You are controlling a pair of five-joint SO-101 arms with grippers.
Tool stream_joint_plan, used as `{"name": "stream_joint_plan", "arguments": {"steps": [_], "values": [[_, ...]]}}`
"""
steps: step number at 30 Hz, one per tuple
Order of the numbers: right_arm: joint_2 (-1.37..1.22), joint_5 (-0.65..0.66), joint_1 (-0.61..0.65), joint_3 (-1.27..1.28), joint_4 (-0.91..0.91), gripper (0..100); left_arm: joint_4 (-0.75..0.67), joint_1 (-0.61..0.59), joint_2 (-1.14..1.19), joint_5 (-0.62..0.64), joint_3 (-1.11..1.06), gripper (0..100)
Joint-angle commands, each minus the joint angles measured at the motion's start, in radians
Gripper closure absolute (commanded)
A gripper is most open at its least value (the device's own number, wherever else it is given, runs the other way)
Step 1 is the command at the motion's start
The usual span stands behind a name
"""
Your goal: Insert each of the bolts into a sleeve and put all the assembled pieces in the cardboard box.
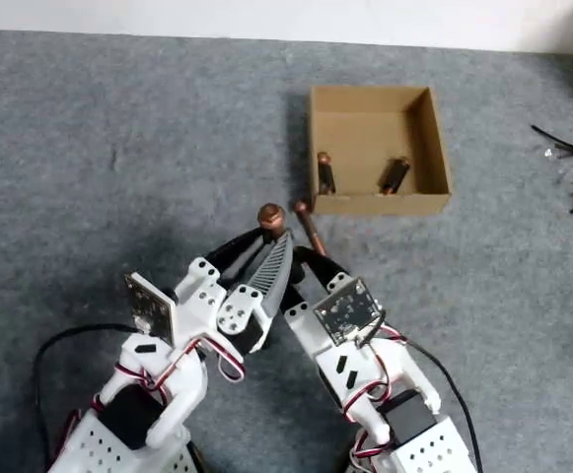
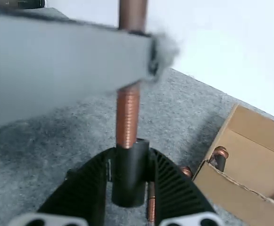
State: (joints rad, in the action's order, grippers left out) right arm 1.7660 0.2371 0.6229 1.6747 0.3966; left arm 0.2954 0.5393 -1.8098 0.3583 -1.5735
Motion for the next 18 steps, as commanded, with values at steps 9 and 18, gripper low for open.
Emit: {"name": "stream_joint_plan", "arguments": {"steps": [9,18], "values": [[0.022,0.009,-0.007,0.11,-0.173,99.4,-0.005,-0.064,-0.018,0.163,0.013,100],[0.022,0.009,0.03,0.11,-0.163,99.4,-0.141,-0.153,-0.016,0.176,-0.001,99]]}}
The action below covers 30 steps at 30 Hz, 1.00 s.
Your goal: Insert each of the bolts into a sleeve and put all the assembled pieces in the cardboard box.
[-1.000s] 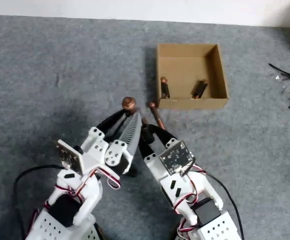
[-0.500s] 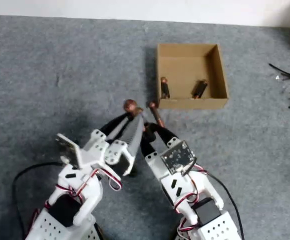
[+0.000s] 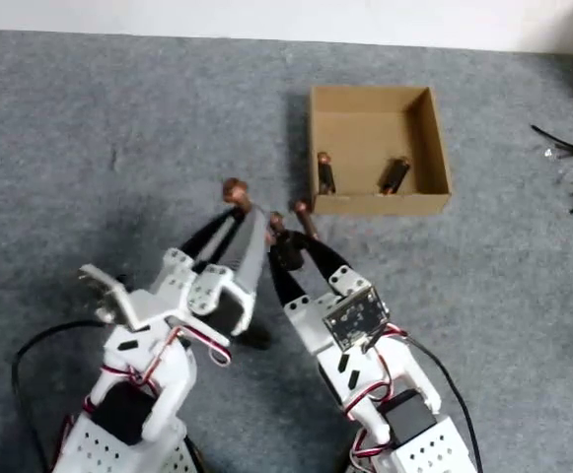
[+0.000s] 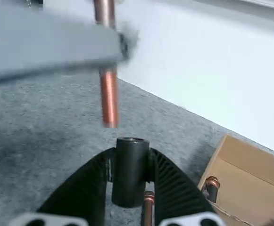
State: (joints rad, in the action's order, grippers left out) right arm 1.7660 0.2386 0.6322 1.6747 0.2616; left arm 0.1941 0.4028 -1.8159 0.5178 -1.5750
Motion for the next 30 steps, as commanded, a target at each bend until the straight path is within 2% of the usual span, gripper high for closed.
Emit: {"name": "stream_joint_plan", "arguments": {"steps": [1,9,30], "values": [[0.022,0.008,0.028,0.11,-0.028,99.4,-0.043,-0.01,-0.01,0.034,-0.008,99],[0.022,0.012,0.045,0.11,-0.028,99.4,-0.044,0.044,-0.008,0.041,-0.044,99],[0.022,0.009,0.041,0.108,-0.027,99.4,-0.038,0.081,-0.01,0.051,-0.051,99]]}}
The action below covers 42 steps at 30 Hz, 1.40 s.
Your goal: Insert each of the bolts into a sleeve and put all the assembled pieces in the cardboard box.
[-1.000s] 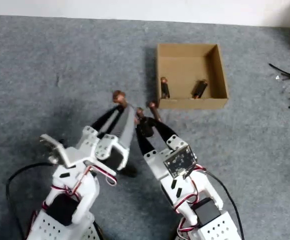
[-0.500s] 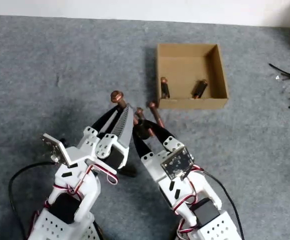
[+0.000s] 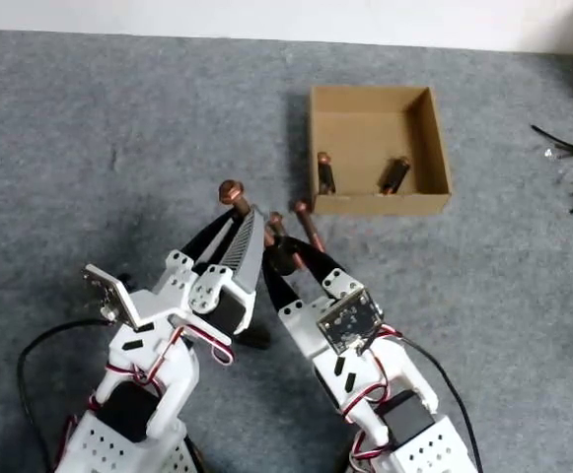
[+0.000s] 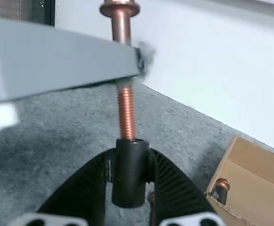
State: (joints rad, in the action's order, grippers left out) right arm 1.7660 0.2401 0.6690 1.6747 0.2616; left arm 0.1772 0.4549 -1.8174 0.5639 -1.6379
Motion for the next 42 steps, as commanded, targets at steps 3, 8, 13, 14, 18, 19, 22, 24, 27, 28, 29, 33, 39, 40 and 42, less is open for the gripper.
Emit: {"name": "stream_joint_plan", "arguments": {"steps": [3,8,13,14,18,19,22,24,27,28,29,33,39,40,42], "values": [[0.022,0.006,0.004,0.108,-0.024,99.4,-0.021,0.03,-0.008,0.005,0.012,99],[0.022,0.006,0.004,0.108,-0.022,99.4,0.003,0.03,-0.008,0.043,0.015,99],[0.018,0.008,0.004,0.105,-0.022,99.4,0.215,0.031,-0.008,0.043,0.094,99],[0.018,0.009,0.004,0.105,-0.022,99.4,0.256,0.031,-0.008,0.041,0.107,99],[0.019,0.011,0.004,0.105,-0.022,99.4,0.295,0.031,-0.007,0.04,0.11,99],[0.019,0.011,0.004,0.104,-0.022,99.4,0.296,0.03,-0.007,0.04,0.108,99],[0.018,0.011,0.002,0.104,-0.022,99.4,0.295,0.028,-0.007,0.006,0.105,99],[0.016,0.011,0.002,0.104,-0.022,99.4,0.295,0.028,-0.007,-0.026,0.105,99],[0.015,0.011,-0.005,0.104,-0.022,99.4,0.295,0.025,-0.007,-0.037,0.107,96],[0.015,0.011,-0.015,0.104,-0.022,99.4,0.295,0.027,-0.007,-0.037,0.107,93],[0.016,0.011,-0.024,0.104,-0.022,99.4,0.296,0.028,-0.007,-0.037,0.107,89],[0.019,0.009,-0.041,0.104,-0.022,99.4,0.299,0.028,-0.007,-0.037,0.105,71],[0.019,0.011,-0.041,0.104,-0.022,99.4,0.299,0.022,-0.008,-0.032,0.107,66],[0.018,0.011,-0.042,0.104,-0.022,99.4,0.299,0.021,-0.01,-0.032,0.113,66],[0.019,0.011,-0.062,0.104,-0.022,99.4,0.298,0.01,-0.012,-0.031,0.13,66]]}}
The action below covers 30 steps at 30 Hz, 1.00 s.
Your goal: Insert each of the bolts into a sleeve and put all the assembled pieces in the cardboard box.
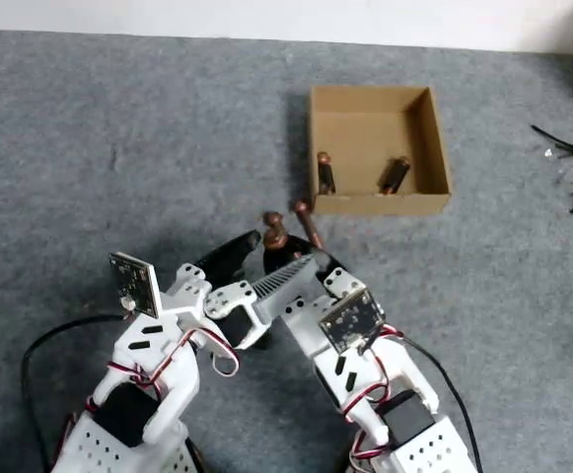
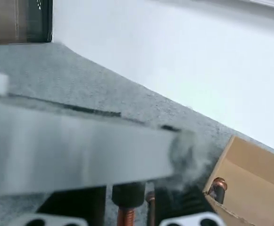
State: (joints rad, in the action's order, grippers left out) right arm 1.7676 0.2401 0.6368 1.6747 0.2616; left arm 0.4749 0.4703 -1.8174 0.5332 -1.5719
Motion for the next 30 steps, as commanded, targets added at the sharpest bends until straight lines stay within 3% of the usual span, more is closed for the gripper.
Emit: {"name": "stream_joint_plan", "arguments": {"steps": [1,5,9,13,21,30], "values": [[0.019,0.009,-0.044,0.104,-0.022,99.4,0.0,-0.024,-0.012,0.003,0.076,66],[0.021,0.008,-0.091,0.104,-0.025,99.4,0.0,-0.162,-0.012,0.11,0.099,66],[0.021,0.008,-0.117,0.104,-0.025,99.4,-0.003,-0.311,-0.01,0.112,0.09,66],[0.021,0.008,-0.147,0.104,-0.025,99.4,0.002,-0.364,-0.008,0.101,0.067,67],[0.021,0.006,-0.213,0.104,-0.024,99.4,-0.003,-0.387,-0.012,-0.204,0.016,87],[0.012,0.006,-0.248,0.104,-0.022,99.4,-0.003,-0.41,-0.012,-0.308,-0.073,89]]}}
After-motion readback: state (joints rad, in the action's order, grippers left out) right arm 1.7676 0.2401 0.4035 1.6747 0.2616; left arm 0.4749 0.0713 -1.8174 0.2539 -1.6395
